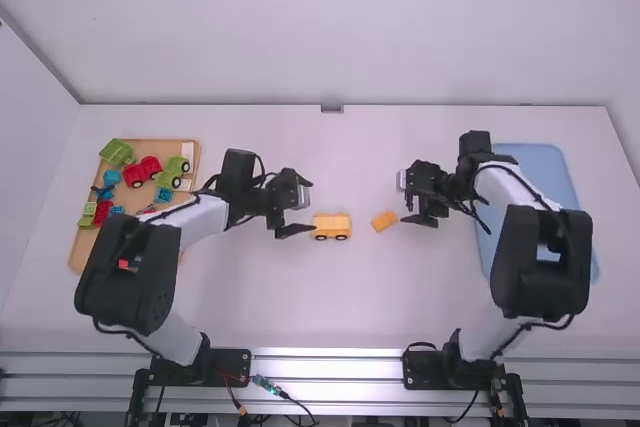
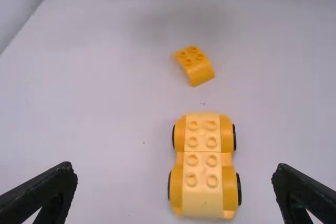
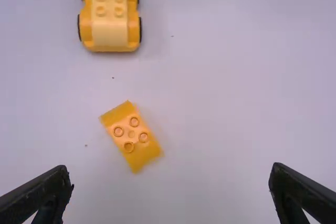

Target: Assemble lego blocks to make yellow taxi

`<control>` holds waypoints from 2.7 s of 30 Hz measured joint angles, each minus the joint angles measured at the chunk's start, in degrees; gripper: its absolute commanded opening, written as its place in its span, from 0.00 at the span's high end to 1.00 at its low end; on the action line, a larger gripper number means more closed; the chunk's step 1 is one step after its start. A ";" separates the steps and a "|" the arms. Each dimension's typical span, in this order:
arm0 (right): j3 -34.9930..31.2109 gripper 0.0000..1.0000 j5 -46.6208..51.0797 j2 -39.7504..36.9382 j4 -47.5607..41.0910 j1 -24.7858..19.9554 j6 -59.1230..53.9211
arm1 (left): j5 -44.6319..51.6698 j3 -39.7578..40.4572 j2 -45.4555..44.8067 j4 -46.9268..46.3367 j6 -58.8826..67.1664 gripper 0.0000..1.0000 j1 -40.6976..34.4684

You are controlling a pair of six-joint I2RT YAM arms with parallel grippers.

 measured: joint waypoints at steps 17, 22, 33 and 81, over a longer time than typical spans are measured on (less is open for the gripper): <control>5.95 0.13 -5.51 17.70 -4.13 1.57 -13.51 | 3.45 -0.13 2.08 1.73 -2.19 0.01 0.00; 6.51 0.23 -5.57 18.38 -4.92 2.03 -13.70 | 3.45 -0.13 2.08 1.81 -3.06 0.01 -0.02; 6.47 0.33 -2.40 18.38 -0.39 4.17 -7.28 | 3.48 -0.13 2.08 2.01 -3.45 0.01 0.00; 1.29 0.57 -8.39 18.38 2.08 2.86 -7.28 | 3.45 -0.13 2.08 -2.78 0.68 0.01 -0.11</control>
